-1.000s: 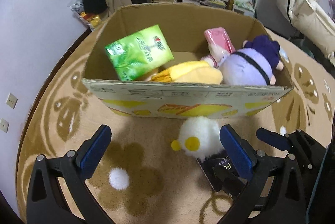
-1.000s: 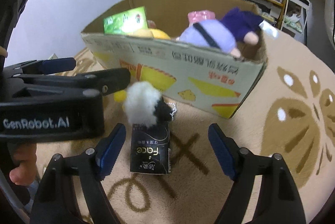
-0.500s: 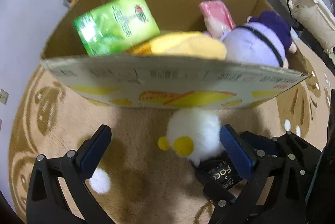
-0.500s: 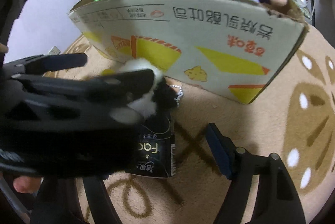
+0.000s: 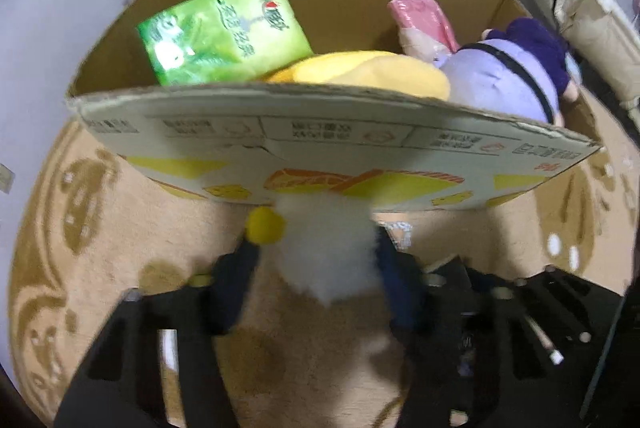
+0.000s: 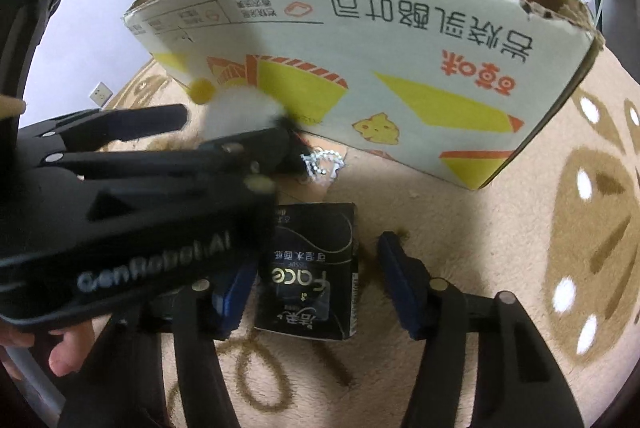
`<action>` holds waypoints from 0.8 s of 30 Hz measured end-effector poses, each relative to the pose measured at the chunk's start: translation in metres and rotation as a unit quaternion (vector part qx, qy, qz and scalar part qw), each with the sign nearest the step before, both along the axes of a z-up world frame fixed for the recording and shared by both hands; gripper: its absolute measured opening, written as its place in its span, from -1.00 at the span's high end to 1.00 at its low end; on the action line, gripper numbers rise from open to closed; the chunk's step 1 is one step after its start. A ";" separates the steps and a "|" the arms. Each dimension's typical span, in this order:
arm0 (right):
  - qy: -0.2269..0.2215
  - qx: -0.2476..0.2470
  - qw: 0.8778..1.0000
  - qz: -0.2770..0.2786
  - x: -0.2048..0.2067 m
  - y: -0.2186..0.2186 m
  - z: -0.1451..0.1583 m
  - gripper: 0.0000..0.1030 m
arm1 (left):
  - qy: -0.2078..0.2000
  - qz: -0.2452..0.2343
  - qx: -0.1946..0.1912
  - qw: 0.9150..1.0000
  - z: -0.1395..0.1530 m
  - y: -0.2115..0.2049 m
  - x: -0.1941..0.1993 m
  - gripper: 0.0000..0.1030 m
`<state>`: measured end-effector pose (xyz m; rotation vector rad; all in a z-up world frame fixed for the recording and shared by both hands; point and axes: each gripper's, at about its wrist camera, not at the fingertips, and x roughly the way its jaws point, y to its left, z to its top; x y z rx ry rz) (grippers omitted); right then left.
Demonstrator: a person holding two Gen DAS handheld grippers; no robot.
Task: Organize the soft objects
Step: 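Grasp the white fluffy chick with the left gripper while the right gripper grasps the black Face tissue pack, then lift the chick over the box with the left gripper while the right gripper carries the tissue pack there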
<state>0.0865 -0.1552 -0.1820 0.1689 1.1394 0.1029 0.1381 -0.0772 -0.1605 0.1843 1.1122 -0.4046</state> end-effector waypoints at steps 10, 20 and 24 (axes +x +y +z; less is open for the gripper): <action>-0.014 0.000 1.000 -0.009 -0.002 -0.003 0.003 0.02 | -0.011 0.010 -0.003 1.000 0.009 0.011 -0.014 0.44; -0.051 -0.001 0.998 -0.027 -0.026 -0.010 0.031 0.02 | -0.051 0.016 0.010 0.999 0.044 0.016 -0.037 0.45; -0.067 -0.003 0.997 -0.033 -0.033 -0.010 0.045 0.02 | -0.069 0.015 0.015 0.997 0.061 0.023 -0.043 0.45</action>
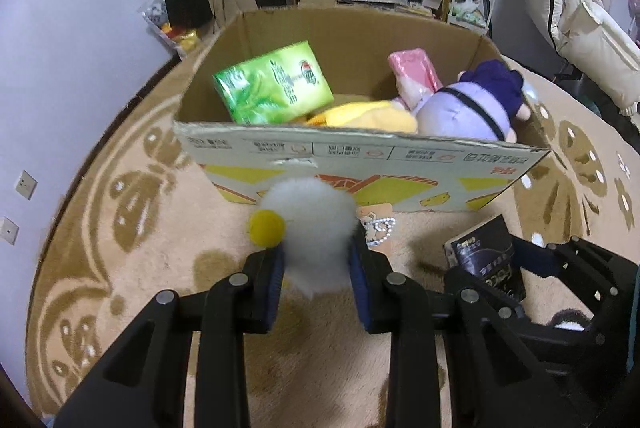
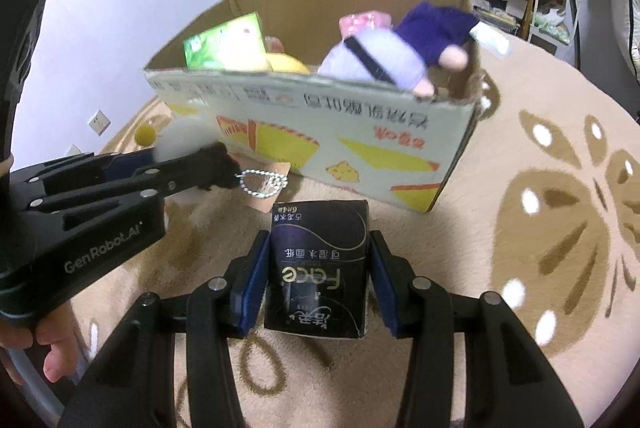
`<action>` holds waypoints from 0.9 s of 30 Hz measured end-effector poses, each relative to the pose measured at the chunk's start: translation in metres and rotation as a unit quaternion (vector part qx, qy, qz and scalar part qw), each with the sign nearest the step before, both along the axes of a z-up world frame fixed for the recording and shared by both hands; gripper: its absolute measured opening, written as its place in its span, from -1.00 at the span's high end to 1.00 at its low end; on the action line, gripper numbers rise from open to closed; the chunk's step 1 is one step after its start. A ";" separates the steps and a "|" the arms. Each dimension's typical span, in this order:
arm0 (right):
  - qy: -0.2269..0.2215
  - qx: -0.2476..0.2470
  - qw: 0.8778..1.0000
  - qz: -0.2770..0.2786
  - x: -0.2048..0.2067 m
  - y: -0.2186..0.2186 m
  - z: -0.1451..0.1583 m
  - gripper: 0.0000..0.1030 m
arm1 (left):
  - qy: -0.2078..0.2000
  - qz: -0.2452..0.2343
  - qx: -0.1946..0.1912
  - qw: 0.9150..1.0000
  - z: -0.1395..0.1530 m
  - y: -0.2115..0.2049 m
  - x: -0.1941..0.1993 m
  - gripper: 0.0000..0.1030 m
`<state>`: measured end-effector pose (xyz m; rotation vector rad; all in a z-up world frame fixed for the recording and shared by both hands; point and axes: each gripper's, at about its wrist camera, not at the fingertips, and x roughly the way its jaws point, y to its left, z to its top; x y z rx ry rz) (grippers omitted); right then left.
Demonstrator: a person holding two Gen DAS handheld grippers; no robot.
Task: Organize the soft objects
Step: 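Lift the chick over the box with the left gripper while the right gripper carries the tissue pack there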
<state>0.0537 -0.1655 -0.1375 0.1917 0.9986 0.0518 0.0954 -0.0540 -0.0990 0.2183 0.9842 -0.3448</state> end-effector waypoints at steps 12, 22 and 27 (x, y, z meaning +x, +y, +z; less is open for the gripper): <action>-0.069 -0.004 0.997 -0.015 -0.022 0.000 0.054 0.02 | -0.054 -0.005 0.008 0.999 0.037 0.003 -0.016 0.47; -0.133 -0.010 0.991 -0.016 -0.028 0.000 0.094 0.02 | -0.120 0.007 -0.008 0.993 0.086 0.012 -0.025 0.47; -0.159 -0.004 0.987 -0.024 -0.026 -0.005 0.109 0.02 | -0.139 0.015 -0.022 0.990 0.102 0.014 -0.017 0.47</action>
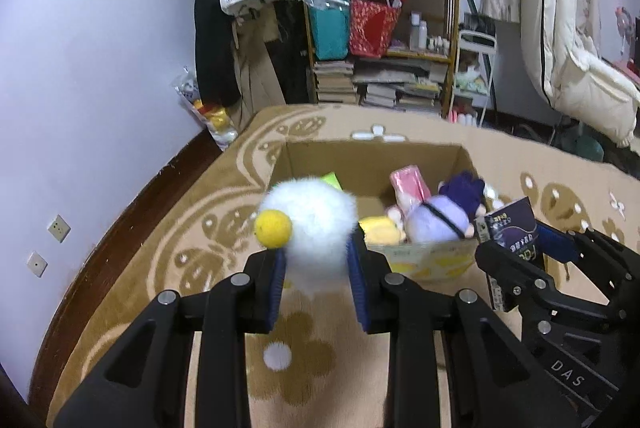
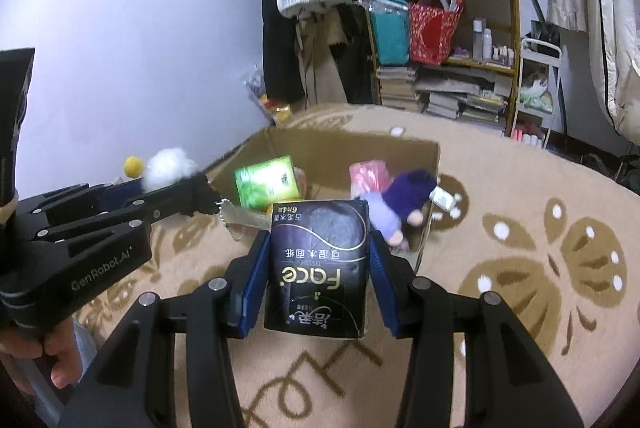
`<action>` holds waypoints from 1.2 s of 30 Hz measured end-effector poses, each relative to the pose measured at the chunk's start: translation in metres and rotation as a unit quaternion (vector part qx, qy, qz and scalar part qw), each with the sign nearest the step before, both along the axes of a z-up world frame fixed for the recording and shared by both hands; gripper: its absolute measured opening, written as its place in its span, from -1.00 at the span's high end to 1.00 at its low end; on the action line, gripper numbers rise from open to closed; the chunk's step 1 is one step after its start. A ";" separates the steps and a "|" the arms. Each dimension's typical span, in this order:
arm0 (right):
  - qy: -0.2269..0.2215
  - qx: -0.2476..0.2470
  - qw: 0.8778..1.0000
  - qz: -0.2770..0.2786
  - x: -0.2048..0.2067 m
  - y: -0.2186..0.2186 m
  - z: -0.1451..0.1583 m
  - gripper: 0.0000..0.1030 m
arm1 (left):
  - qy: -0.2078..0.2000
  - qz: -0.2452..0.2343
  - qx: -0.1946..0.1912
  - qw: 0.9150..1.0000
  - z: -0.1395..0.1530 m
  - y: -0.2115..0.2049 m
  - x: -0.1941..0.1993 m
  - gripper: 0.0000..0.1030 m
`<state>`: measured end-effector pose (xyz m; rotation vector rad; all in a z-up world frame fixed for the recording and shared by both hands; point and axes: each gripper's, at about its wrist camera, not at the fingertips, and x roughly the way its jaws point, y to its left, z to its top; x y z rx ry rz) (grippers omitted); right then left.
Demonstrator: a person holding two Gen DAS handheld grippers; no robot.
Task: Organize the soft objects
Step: 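Lift the chick over the box with the left gripper while the right gripper carries the tissue pack there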
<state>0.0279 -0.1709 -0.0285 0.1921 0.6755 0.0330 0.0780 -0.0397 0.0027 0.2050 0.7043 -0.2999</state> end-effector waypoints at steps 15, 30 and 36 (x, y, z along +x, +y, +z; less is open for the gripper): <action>-0.051 -0.007 0.999 -0.009 0.023 -0.008 0.019 0.02 | -0.046 -0.011 0.011 0.999 0.023 -0.018 0.038 0.46; -0.058 -0.017 0.998 0.002 0.060 -0.013 0.001 0.02 | -0.018 0.000 -0.001 1.000 -0.003 -0.020 0.074 0.44; -0.040 -0.014 0.999 0.002 0.073 -0.017 -0.020 0.02 | 0.014 0.001 0.006 1.000 -0.026 -0.023 0.086 0.43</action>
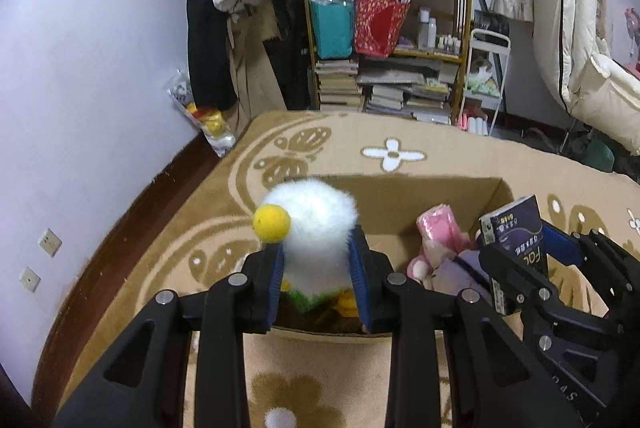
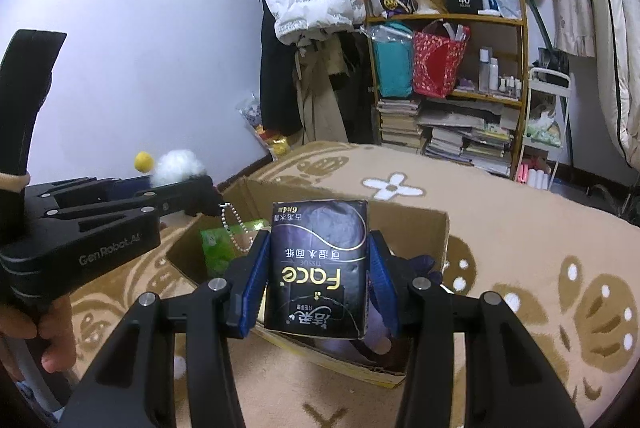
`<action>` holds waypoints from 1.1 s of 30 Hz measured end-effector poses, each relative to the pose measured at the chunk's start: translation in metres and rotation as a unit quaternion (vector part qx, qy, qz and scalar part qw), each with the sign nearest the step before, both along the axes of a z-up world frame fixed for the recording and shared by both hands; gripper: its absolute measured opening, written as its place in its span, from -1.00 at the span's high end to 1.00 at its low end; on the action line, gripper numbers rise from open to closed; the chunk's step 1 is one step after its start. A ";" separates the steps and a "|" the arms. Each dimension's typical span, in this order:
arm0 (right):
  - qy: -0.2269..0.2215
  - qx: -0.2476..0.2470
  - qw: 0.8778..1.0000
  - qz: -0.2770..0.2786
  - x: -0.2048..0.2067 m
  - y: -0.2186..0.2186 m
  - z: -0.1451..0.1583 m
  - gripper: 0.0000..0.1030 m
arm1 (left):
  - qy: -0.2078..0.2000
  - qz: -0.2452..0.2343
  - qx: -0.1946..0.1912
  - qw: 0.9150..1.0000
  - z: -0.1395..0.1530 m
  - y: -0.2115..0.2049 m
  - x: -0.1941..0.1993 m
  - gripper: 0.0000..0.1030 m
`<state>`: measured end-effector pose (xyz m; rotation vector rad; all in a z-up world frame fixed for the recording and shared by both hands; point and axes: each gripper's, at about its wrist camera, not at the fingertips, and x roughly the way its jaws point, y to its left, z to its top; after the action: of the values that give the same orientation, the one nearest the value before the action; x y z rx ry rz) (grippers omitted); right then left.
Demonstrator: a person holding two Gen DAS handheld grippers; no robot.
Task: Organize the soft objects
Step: 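Lift the chick over the box with the left gripper while the right gripper carries the tissue pack there, then open the left gripper to drop the chick while the right gripper releases the tissue pack inside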
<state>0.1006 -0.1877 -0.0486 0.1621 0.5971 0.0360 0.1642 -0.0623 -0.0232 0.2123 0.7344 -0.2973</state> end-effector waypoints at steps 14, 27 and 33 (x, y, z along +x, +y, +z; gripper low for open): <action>0.022 0.001 1.000 0.000 0.010 -0.003 -0.016 0.00 | 0.030 0.009 0.033 0.999 -0.036 -0.004 0.010 0.34; 0.024 0.001 1.000 -0.004 0.008 -0.002 -0.014 -0.30 | 0.003 0.030 0.036 0.999 -0.024 0.009 0.003 -0.31; 0.019 0.009 1.000 -0.018 0.002 -0.007 -0.008 -0.67 | -0.002 0.042 0.043 0.998 -0.020 0.016 0.000 -0.66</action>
<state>0.1022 -0.1948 -0.0567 0.1906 0.6325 0.0038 0.1642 -0.0463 -0.0437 0.2621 0.7505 -0.1856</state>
